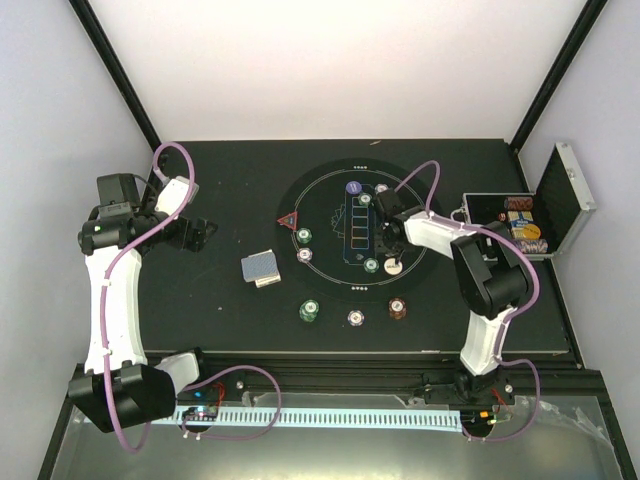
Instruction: Distribute texas hold em gaming equipment
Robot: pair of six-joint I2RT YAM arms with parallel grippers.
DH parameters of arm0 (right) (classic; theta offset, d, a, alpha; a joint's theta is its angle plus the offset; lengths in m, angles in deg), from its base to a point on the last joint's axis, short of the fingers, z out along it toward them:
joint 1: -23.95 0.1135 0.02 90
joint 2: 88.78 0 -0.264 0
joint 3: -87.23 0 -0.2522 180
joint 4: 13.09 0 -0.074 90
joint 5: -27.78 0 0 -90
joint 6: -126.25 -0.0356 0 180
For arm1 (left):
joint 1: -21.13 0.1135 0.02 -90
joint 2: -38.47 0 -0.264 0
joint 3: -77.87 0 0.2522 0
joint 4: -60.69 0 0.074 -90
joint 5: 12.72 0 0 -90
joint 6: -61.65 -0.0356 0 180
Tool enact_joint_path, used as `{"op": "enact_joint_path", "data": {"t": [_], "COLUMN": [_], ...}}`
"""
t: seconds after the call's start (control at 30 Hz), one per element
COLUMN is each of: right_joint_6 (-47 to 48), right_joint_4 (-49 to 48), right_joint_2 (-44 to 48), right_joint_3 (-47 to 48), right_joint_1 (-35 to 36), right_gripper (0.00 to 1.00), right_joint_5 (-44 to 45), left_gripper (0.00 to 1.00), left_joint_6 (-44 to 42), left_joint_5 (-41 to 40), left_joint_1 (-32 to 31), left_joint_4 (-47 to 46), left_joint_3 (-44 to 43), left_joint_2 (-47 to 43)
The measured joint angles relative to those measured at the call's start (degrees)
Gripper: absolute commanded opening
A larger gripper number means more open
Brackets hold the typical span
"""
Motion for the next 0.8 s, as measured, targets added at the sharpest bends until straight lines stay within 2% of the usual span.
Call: {"op": "enact_joint_path", "data": {"t": [0.2, 0.3, 0.43, 0.67, 0.8], "right_joint_6": [-0.1, -0.1, 0.2, 1.0, 0.2], "right_joint_4": [0.1, 0.8, 3.2, 6.7, 8.7], "right_joint_2": [0.8, 0.6, -0.4, 0.6, 6.7], "right_joint_3": [-0.9, -0.4, 1.7, 5.0, 2.9], "right_joint_1": [0.0, 0.0, 0.0, 0.0, 1.2], "right_gripper": [0.32, 0.41, 0.6, 0.79, 0.83], "right_joint_5": [-0.1, -0.3, -0.4, 0.0, 1.7], "left_gripper": [0.99, 0.99, 0.99, 0.99, 0.99], "left_joint_6": [0.0, 0.0, 0.0, 0.0, 0.0], "left_joint_5": [0.0, 0.0, 0.0, 0.0, 0.0], "left_joint_1": [0.0, 0.0, 0.0, 0.0, 0.0], "left_joint_4": [0.0, 0.0, 0.0, 0.0, 0.0], "left_joint_3": [0.0, 0.0, 0.0, 0.0, 0.0], "left_joint_2": [0.0, 0.0, 0.0, 0.0, 0.0]}}
